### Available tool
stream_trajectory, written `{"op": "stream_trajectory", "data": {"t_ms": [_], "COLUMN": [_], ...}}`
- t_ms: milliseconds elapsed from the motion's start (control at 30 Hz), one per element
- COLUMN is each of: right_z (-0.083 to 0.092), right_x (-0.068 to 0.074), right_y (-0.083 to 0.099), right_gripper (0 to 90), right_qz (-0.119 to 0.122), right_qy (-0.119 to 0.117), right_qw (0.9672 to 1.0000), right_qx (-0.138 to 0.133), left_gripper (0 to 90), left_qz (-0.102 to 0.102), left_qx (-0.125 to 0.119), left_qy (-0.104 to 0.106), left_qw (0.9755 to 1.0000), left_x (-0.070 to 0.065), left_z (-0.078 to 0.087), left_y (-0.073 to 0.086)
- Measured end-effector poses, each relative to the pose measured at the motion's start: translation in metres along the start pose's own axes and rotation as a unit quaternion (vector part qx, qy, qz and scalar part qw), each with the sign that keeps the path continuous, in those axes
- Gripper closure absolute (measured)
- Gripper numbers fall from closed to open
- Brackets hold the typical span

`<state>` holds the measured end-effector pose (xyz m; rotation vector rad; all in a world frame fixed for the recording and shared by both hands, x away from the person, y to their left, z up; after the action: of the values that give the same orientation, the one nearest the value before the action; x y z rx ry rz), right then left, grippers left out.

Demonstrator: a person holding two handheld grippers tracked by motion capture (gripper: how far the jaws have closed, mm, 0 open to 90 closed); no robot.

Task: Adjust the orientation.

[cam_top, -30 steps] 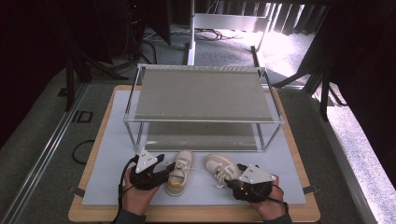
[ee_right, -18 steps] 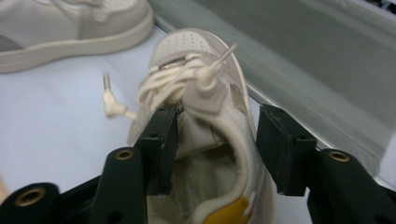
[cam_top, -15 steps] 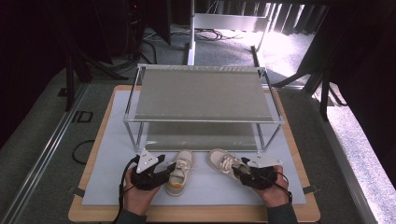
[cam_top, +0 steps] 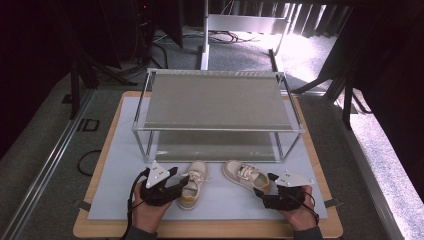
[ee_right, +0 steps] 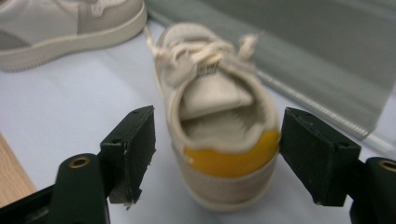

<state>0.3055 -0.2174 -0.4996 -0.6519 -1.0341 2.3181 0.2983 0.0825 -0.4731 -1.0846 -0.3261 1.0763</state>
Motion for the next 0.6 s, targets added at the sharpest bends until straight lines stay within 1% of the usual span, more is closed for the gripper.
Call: {"op": "stream_trajectory", "data": {"t_ms": [33,100,133,200,267,367,467,600], "right_z": [-0.002,-0.006,-0.006,-0.008,-0.008,-0.007,-0.006,-0.003], "right_x": [0.000,-0.001,-0.001,-0.002,-0.002,0.000,0.005,0.014], "right_y": [0.003,0.009,0.009,0.013,0.013,0.012,0.011,0.009], "right_gripper": [26.5,28.0,28.0,29.7,30.7,31.7,32.6,33.1], "right_qz": [0.000,-0.008,-0.008,-0.012,-0.013,-0.011,-0.013,-0.010], "right_qy": [0.003,0.002,0.002,0.004,0.005,0.015,0.014,0.005], "right_qw": [1.0000,0.9999,0.9999,0.9998,0.9998,0.9996,0.9995,0.9998], "right_qx": [0.006,0.012,0.012,0.015,0.017,0.021,0.024,0.016], "left_gripper": [47.4,46.8,46.2,45.3,44.0,41.3,39.9,38.6], "left_qz": [-0.002,-0.012,-0.012,-0.017,-0.018,-0.018,-0.020,-0.022], "left_qx": [-0.002,-0.004,-0.004,-0.007,-0.009,-0.012,-0.016,-0.015], "left_qy": [0.002,0.009,0.009,0.015,0.021,0.028,0.031,0.041], "left_qw": [1.0000,0.9999,0.9999,0.9997,0.9996,0.9994,0.9992,0.9988], "left_x": [-0.002,-0.005,-0.005,-0.009,-0.012,-0.014,-0.015,-0.019], "left_z": [0.001,0.004,0.004,0.006,0.008,0.011,0.015,0.019], "left_y": [0.000,0.002,0.002,0.006,0.008,0.010,0.011,0.013]}}
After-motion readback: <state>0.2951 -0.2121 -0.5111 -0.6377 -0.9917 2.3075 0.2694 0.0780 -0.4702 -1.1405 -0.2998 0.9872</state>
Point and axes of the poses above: each handheld gripper's, and its own axes: z roughly backward along the jaws, y roughly out of its underside, x roughly to its left, the point moved 8 cm from there along -z, roughly forward along the jaws, and after that the axes turned 12 degrees about z, right-handed, at the moved point
